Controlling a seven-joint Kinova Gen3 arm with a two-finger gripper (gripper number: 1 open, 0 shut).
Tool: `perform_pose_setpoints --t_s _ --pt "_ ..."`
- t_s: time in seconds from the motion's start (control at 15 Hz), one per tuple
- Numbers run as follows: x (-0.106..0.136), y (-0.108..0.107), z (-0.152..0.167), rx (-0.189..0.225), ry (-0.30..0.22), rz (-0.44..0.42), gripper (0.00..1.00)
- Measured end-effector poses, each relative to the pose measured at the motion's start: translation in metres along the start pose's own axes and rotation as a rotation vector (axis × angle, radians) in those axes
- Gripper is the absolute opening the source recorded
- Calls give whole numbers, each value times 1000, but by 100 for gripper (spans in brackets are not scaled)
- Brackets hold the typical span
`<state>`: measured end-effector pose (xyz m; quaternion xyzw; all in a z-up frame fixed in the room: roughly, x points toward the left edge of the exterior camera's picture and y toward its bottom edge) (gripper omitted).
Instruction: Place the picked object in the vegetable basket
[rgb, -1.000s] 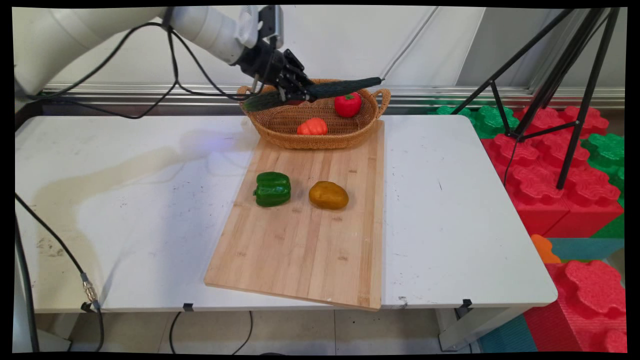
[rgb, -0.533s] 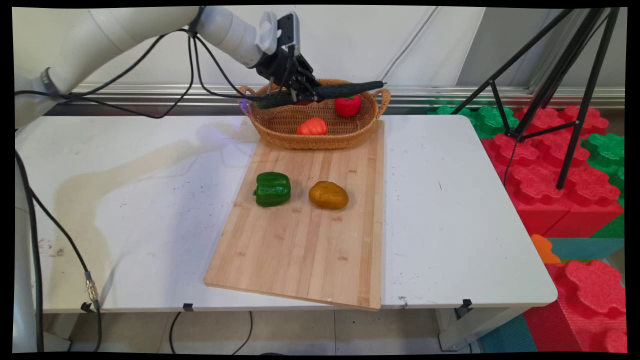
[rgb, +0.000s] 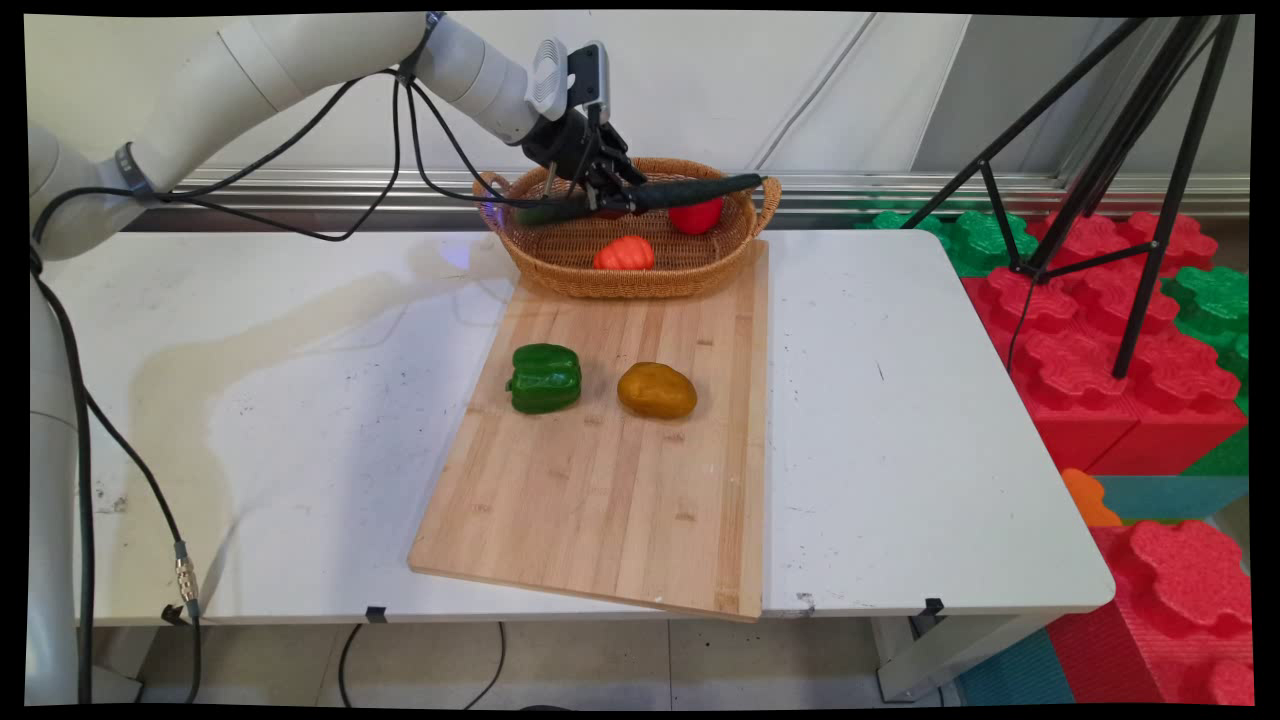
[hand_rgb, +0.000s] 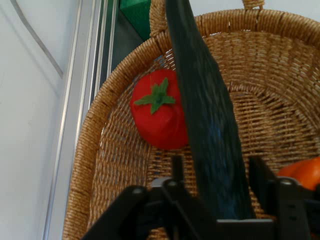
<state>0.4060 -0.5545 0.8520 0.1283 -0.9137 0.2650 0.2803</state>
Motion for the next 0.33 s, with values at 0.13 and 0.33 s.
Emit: perform_pose_setpoints --t_s 0.13,0.33 --pt "-1 -1 2 -2 0 -8 100" --pt "-3 -3 3 -6 2 -21 100"
